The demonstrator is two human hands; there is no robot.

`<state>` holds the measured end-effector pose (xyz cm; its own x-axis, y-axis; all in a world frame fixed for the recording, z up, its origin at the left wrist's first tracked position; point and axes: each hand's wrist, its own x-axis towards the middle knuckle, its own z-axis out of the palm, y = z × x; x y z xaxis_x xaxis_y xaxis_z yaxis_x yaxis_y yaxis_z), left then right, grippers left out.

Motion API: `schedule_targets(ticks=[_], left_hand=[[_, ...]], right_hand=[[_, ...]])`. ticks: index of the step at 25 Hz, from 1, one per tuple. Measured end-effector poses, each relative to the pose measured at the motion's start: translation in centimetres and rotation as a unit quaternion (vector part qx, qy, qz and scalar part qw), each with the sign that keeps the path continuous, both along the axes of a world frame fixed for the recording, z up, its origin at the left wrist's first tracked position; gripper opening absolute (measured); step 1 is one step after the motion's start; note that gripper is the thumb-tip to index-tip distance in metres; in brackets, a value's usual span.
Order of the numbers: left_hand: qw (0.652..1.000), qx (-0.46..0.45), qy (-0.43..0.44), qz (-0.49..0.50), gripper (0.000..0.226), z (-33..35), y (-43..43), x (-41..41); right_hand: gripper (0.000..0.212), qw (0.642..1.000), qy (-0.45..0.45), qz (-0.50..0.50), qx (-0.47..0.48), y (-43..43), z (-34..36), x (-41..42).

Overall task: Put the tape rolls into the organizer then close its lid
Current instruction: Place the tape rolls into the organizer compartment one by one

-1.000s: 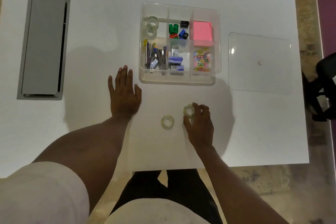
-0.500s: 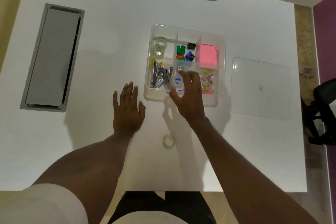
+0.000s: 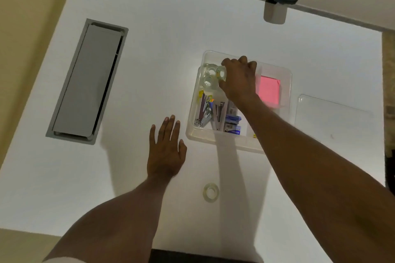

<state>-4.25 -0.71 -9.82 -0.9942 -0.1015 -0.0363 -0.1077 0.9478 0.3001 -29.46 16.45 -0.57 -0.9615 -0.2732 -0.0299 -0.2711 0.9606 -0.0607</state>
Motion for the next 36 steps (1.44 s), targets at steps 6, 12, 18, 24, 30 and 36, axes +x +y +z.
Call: schedule_targets(ticks=[6,12,18,24,30,36], left_hand=[[1.0,-0.004,-0.015,-0.002,0.061,-0.2,0.0,-0.1],[1.0,-0.004,-0.026,0.003,0.062,-0.4,0.0,-0.2],[1.0,-0.005,-0.029,0.0,0.061,0.0,-0.1,-0.2],[1.0,-0.002,-0.012,-0.002,0.06,0.1,0.0,-0.1],[1.0,-0.004,0.008,-0.005,0.06,0.0,-0.1,0.1],[1.0,-0.001,0.013,-0.002,0.06,-0.1,0.0,0.2]], right_hand=[[0.022,0.996,-0.007,0.011,0.092,-0.7,-1.7,-1.0],[0.03,0.997,0.014,-0.007,0.077,-0.6,-1.7,-0.3],[0.022,0.998,0.064,-0.009,-0.008,-0.3,-0.6,4.6],[0.019,0.991,0.063,-0.036,-0.116,0.6,-0.5,14.4],[0.019,0.981,0.02,-0.045,-0.19,3.0,-2.9,24.6],[0.037,0.968,-0.082,-0.088,-0.219,4.9,-3.5,32.1]])
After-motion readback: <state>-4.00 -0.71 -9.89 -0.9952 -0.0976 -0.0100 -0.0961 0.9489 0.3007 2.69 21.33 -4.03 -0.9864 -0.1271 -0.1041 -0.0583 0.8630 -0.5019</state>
